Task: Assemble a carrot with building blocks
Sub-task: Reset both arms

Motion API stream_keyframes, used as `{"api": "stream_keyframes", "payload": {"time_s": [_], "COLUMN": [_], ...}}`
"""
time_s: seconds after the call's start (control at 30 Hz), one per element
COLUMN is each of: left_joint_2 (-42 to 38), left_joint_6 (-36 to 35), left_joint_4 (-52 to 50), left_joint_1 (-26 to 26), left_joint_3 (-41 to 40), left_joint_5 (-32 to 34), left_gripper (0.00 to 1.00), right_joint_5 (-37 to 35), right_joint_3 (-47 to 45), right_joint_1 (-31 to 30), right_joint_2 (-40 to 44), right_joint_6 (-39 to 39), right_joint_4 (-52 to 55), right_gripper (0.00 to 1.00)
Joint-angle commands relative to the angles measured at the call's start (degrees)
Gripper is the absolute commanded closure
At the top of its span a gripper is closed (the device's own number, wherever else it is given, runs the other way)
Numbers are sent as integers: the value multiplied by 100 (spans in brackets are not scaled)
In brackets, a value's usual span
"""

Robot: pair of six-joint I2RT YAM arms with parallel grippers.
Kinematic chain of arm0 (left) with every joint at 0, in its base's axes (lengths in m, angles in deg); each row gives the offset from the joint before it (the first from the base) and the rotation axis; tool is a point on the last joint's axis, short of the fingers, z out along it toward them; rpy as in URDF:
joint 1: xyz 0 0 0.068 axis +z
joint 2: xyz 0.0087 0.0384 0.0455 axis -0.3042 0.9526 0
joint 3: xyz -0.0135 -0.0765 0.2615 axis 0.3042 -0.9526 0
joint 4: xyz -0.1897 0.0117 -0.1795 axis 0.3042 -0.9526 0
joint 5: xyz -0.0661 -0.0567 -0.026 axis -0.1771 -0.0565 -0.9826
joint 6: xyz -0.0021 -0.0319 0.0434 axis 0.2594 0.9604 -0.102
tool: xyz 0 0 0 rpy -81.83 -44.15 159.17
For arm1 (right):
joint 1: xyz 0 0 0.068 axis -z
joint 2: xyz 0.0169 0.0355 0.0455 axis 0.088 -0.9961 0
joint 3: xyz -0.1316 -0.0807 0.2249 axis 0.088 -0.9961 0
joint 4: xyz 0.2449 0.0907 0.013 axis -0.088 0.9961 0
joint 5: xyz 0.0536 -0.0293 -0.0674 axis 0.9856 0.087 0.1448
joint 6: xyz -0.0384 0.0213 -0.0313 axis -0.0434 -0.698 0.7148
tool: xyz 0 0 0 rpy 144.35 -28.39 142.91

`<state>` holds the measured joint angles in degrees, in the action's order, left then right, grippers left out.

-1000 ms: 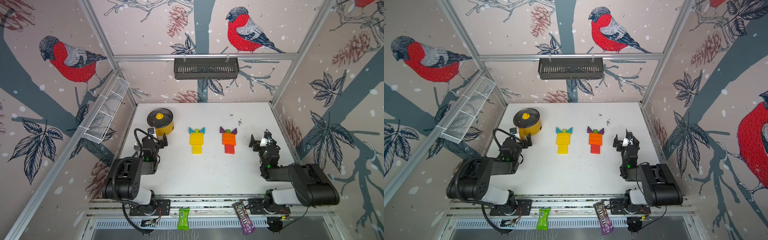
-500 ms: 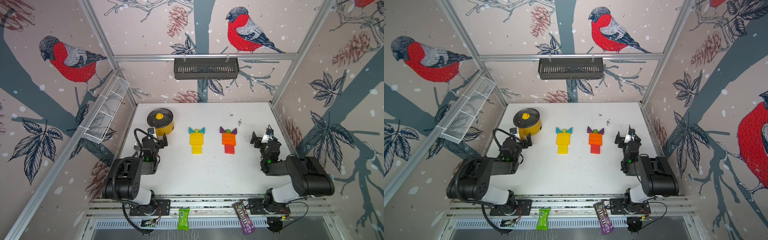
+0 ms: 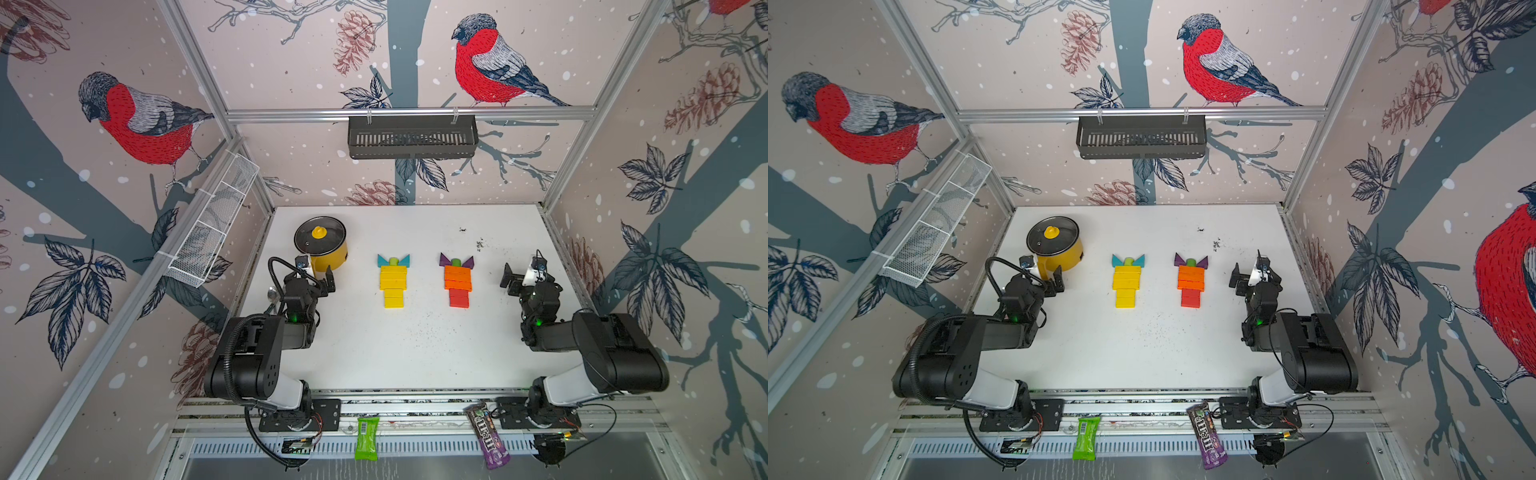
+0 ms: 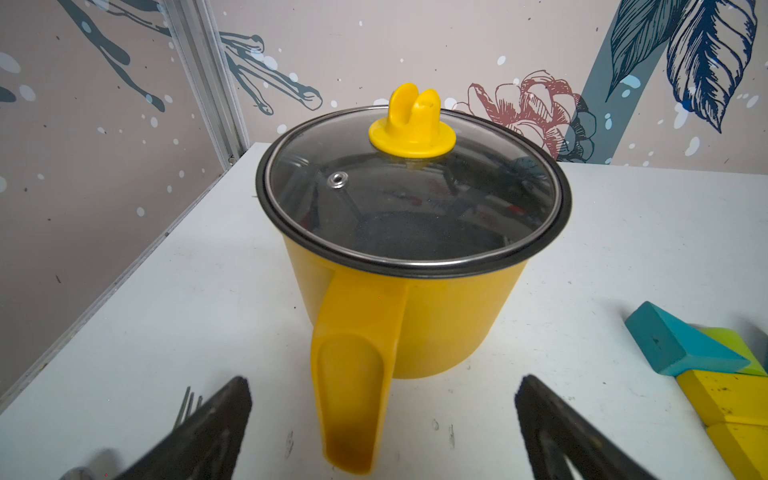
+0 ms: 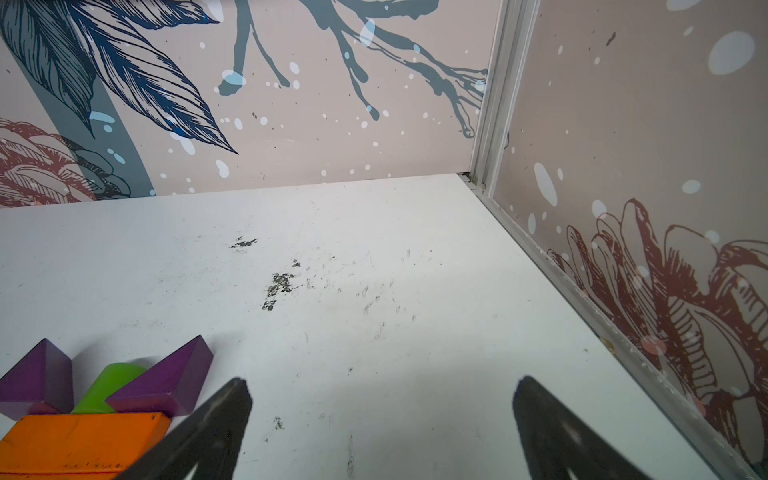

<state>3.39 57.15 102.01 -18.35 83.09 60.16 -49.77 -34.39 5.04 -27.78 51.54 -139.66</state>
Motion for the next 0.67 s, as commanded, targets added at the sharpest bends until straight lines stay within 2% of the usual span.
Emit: {"api": "stream_keyframes", "payload": {"time_s": [0.0,0.63], "left_joint_2": [-17,-10], "left_joint_6": [-48,-32], "left_joint_4": [140,108], "left_joint_1": [10,63], "left_joint_3": [30,42], "left_joint_5": [-4,-115], "left_gripper": [1,1], "right_joint_5": [18,-33], "right_joint_3": [30,30], "right_joint_1": [-21,-52], "right_joint_2": [13,17], "right_joint_6": [-86,-71], "right_joint_4": [41,33], "right_gripper": [1,0]}}
